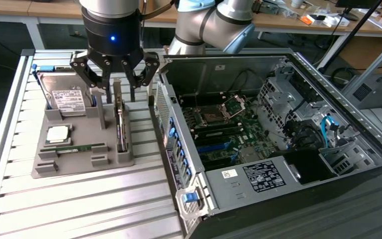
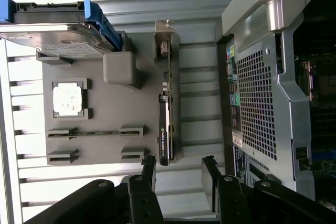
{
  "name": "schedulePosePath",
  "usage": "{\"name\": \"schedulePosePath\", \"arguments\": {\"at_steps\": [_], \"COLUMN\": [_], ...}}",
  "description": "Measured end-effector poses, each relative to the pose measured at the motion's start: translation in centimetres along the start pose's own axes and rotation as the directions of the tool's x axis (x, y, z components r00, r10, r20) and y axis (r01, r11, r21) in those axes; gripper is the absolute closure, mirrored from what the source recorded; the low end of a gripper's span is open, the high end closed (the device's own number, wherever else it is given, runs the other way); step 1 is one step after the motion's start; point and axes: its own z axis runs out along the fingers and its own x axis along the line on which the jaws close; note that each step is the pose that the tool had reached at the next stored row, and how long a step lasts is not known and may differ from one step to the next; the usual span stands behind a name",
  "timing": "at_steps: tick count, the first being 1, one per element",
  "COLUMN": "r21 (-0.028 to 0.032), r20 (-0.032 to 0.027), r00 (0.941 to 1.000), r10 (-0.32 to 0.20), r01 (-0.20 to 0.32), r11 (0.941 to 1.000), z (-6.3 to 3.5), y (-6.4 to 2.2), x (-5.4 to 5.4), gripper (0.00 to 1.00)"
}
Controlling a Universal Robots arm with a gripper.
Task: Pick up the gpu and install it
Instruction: 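Pick up the gpu and move the gpu toward the slot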
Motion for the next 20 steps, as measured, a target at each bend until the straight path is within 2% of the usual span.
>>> {"name": "schedulePosePath", "arguments": {"at_steps": [2, 20], "r21": [0.0, 0.0], "r20": [0.0, 0.0], "r00": [1.0, 1.0], "r10": [0.0, 0.0], "r01": [0.0, 0.0], "r11": [1.0, 1.0], "z": [0.33, 0.69], "y": [-0.01, -0.03], "x": [0.01, 0.02], "gripper": [0.52, 0.52]}}
